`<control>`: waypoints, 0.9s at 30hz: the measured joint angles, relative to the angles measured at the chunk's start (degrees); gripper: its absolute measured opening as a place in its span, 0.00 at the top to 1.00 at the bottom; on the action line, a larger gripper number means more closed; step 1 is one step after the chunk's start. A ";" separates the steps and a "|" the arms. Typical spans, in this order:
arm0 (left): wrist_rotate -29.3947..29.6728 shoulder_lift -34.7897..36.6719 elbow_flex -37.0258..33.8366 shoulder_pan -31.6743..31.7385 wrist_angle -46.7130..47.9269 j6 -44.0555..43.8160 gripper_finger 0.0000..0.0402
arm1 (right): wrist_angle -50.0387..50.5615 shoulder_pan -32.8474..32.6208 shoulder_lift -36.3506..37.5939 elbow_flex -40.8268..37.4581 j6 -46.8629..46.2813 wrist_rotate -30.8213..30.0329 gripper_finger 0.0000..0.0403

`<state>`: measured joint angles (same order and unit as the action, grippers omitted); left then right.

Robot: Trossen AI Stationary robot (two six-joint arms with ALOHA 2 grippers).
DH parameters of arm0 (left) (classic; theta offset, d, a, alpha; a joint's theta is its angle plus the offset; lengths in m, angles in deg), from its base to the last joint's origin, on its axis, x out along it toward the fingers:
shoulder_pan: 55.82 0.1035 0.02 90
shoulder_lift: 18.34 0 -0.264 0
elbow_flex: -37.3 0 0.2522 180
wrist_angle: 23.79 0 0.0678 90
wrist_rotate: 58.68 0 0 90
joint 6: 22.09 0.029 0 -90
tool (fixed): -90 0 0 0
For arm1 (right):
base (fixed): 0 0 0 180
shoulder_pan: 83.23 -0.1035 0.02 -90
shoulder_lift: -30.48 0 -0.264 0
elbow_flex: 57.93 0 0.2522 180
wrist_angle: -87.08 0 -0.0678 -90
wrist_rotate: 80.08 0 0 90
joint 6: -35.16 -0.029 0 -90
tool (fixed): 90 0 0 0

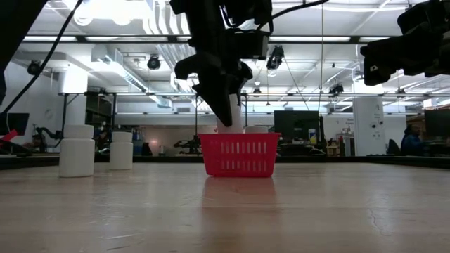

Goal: Pick and place pill bottles into a basket
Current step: Put the white medicine bottle into the red bin

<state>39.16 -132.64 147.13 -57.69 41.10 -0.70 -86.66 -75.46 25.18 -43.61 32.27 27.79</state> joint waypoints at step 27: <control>0.17 0.02 -4.83 -0.04 -5.26 -0.07 0.59 | 0.00 0.02 0.02 0.00 0.06 0.00 0.85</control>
<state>39.33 -132.62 142.30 -57.74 35.84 -0.77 -86.67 -75.44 25.20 -43.61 32.33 27.79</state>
